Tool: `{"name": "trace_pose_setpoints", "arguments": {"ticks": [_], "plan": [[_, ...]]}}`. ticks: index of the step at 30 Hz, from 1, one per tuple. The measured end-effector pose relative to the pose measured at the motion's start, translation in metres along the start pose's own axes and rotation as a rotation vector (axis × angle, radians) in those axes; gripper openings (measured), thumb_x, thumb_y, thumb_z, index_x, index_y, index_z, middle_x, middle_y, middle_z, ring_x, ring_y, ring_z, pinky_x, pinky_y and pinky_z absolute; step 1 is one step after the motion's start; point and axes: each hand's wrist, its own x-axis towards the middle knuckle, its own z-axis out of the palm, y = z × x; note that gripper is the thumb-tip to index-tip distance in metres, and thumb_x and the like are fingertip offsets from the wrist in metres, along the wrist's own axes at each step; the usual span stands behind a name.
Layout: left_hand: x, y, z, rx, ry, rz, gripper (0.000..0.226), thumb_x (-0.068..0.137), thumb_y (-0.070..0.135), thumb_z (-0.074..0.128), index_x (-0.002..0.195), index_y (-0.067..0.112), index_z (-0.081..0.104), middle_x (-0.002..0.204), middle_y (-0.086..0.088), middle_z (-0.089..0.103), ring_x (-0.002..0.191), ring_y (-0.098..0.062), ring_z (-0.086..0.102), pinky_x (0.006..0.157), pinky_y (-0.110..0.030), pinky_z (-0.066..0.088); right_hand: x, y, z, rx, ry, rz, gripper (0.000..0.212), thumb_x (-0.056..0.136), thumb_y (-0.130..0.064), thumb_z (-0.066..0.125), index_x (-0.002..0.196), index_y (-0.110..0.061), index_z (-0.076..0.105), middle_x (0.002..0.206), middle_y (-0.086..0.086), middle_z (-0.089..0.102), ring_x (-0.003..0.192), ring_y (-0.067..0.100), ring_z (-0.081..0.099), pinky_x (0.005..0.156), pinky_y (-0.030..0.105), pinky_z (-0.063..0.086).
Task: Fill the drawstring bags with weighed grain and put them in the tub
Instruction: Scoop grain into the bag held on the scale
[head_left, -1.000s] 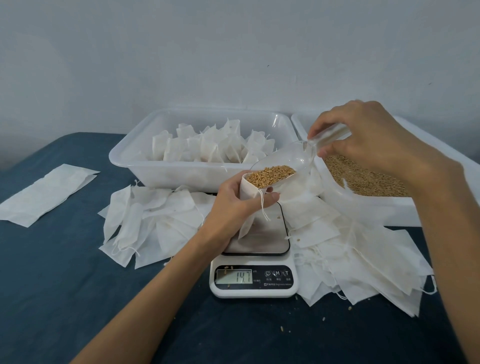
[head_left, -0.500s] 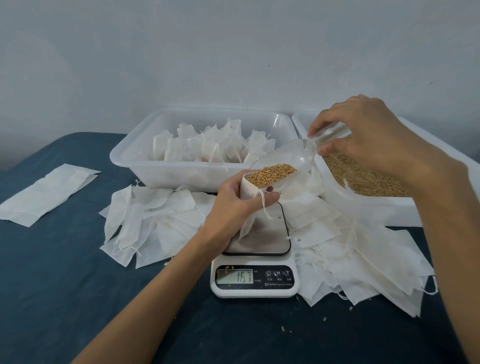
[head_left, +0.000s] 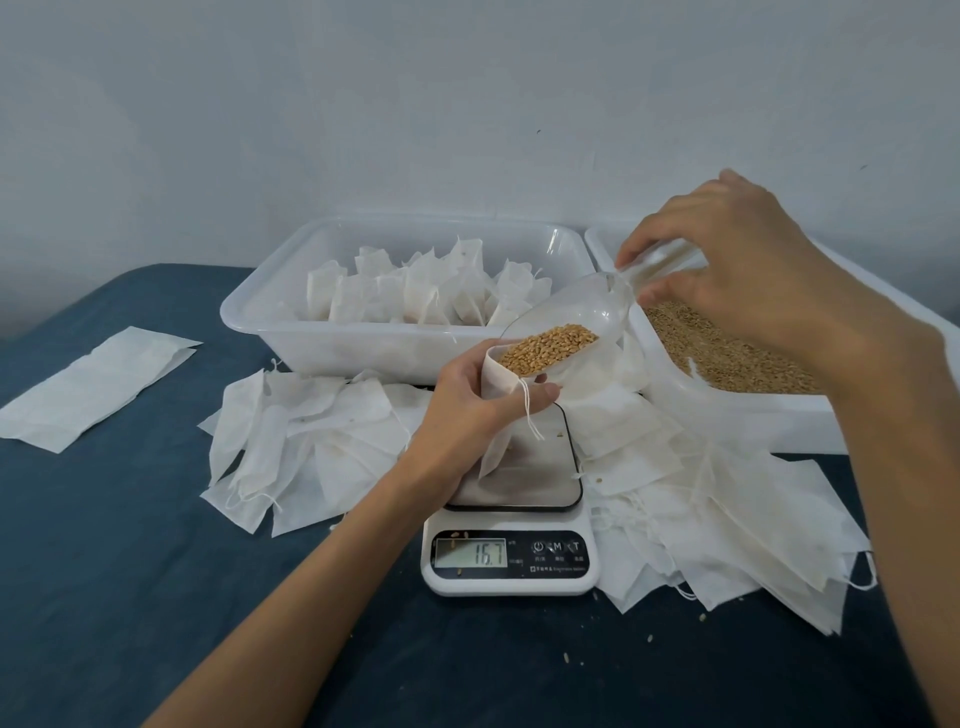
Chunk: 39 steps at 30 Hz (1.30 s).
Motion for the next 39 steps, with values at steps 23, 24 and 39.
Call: {"name": "trace_pose_setpoints", "arguments": {"ticks": [23, 24, 39], "plan": [[0.001, 0.0, -0.002, 0.045, -0.004, 0.024, 0.034, 0.088, 0.004, 0.08, 0.121, 0.007, 0.07, 0.109, -0.003, 0.078, 0.104, -0.016, 0.074, 0.086, -0.022, 0.055, -0.005, 0.009, 0.008, 0.219, -0.133, 0.123, 0.028, 0.077, -0.014, 0.084, 0.098, -0.029, 0.072, 0.091, -0.024, 0.065, 0.091, -0.007, 0.055, 0.077, 0.003, 0.032], [0.001, -0.001, -0.002, 0.053, -0.005, 0.025, 0.031, 0.088, 0.004, 0.079, 0.118, 0.007, 0.07, 0.107, -0.002, 0.078, 0.102, -0.014, 0.074, 0.085, -0.022, 0.055, -0.006, 0.01, 0.008, 0.23, -0.139, 0.131, 0.029, 0.077, -0.014, 0.084, 0.096, -0.03, 0.071, 0.092, -0.024, 0.066, 0.092, -0.011, 0.056, 0.077, 0.003, 0.033], [0.002, 0.0, -0.003, 0.072, 0.03, 0.032, 0.036, 0.082, 0.015, 0.083, 0.116, 0.021, 0.073, 0.094, -0.002, 0.074, 0.092, -0.018, 0.071, 0.083, -0.042, 0.055, -0.063, 0.086, 0.022, 0.009, -0.004, 0.729, 0.028, 0.088, -0.014, 0.077, 0.114, -0.005, 0.071, 0.107, 0.015, 0.072, 0.099, 0.033, 0.065, 0.091, 0.045, 0.052]]}}
